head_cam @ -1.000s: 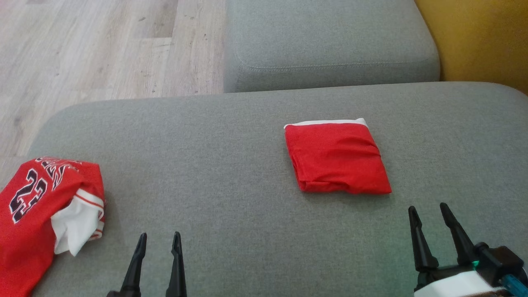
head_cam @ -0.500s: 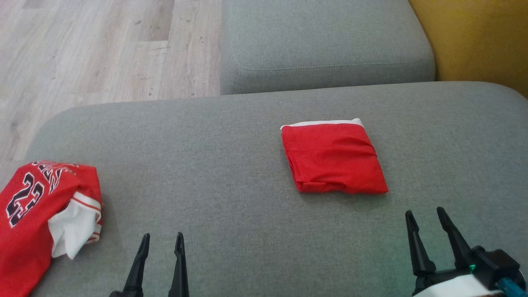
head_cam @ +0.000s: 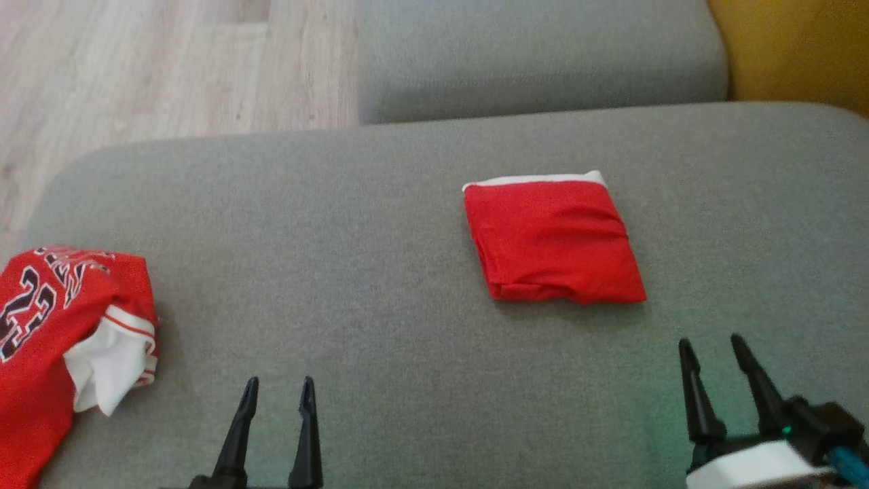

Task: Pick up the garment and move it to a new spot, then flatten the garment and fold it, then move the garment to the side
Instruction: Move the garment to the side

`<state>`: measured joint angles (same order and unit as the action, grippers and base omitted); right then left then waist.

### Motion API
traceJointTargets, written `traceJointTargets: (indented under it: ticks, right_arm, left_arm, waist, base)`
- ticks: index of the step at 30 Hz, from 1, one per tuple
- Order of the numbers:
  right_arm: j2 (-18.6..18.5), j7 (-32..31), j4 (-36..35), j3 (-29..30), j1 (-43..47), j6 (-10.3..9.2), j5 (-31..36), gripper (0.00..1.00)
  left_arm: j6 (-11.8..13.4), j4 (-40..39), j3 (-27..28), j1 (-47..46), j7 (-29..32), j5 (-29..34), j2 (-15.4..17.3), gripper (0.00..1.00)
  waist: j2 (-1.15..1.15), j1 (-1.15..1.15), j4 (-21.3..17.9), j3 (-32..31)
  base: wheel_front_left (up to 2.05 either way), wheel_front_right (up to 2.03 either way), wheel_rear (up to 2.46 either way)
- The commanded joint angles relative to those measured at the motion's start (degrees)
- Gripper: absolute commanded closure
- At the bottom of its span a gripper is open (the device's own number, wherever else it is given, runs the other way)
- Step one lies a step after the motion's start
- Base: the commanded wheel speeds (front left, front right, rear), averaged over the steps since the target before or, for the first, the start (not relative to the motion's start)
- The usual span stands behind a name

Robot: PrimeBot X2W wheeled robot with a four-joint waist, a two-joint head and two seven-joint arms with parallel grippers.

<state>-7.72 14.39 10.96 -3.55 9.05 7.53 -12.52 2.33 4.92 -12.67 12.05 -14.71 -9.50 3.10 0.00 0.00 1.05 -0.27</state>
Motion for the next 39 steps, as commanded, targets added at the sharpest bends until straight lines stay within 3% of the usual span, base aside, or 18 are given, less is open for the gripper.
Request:
traceJointTargets:
  ticks: [1,5,11,16,25,26,27,28,29,35,39]
  right_arm:
    - [-0.79,0.61,-1.87,-0.57,-4.32,-0.04,0.82,0.00]
    - [-1.48,0.61,-0.78,-0.02,-7.93,-0.04,0.89,0.00]
    - [-5.01,0.33,6.91,-1.85,-17.89,-0.04,-3.02,0.00]
    - [-9.32,-6.04,14.26,-4.22,-28.61,-0.04,-6.94,0.00]
    - [-12.57,-15.24,20.15,-12.92,-37.32,-0.04,-17.75,0.00]
    - [-12.75,-16.18,20.35,-14.33,-37.64,-0.04,-19.24,0.12]
    - [-12.98,-16.91,20.39,-15.60,-37.91,-0.04,-20.63,0.52]
    - [-13.31,-17.44,20.35,-16.75,-38.14,-0.04,-21.85,0.69]
    - [-13.78,-17.78,20.26,-17.81,-38.37,-0.04,-22.80,1.00]
    - [-18.47,-15.46,19.86,-18.41,-40.68,-0.04,-24.12,1.00]
    - [-24.88,-16.52,18.43,-18.15,-41.83,-0.04,-23.64,1.00]
  left_arm:
    - [-0.12,-2.66,1.16,-3.41,-0.29,0.48,-0.23,0.00]
    - [-0.16,-3.80,0.24,-5.14,-0.29,0.71,-0.23,0.00]
    - [-0.03,-5.09,-1.70,-8.98,-0.29,0.83,-0.23,0.00]
    - [-0.11,-6.09,-3.70,-12.93,-0.29,1.61,-0.23,0.00]
    - [0.18,-6.11,-5.92,-16.63,-0.29,1.58,-0.23,0.00]
    - [0.29,-6.01,-6.02,-16.81,-0.29,1.48,-0.23,0.00]
    - [0.41,-5.94,-6.11,-16.97,-0.29,1.38,-0.23,0.00]
    - [0.51,-5.86,-6.23,-17.08,-0.29,1.25,-0.23,0.00]
    - [0.60,-5.78,-6.34,-17.19,-0.29,1.14,-0.23,0.00]
    - [0.69,-5.96,-6.45,-18.16,-0.29,1.39,-0.23,0.00]
    - [0.11,-6.19,-6.14,-19.61,-0.29,2.23,-0.23,0.00]
  waist:
    - [0.00,0.00,0.22,2.63]
    - [0.00,0.00,0.54,6.26]
    - [0.00,0.00,0.93,11.91]
    - [0.00,0.00,2.01,16.17]
    - [0.00,0.00,3.92,20.22]
    - [0.00,0.00,3.91,20.46]
    - [0.00,0.00,3.82,20.67]
    - [0.00,0.00,3.68,20.84]
    - [0.00,0.00,3.47,21.00]
    - [0.00,0.00,0.78,22.67]
    - [0.00,0.00,-1.63,25.21]
  base:
    - [0.00,0.00,0.00]
    - [0.00,0.00,0.00]
    - [0.00,0.00,0.00]
    - [0.00,0.00,0.00]
    - [0.00,0.00,0.00]
    - [0.00,0.00,0.00]
    - [0.00,0.00,0.00]
    - [0.00,0.00,0.00]
    - [0.00,0.00,0.00]
    - [0.00,0.00,0.00]
    - [0.00,0.00,0.00]
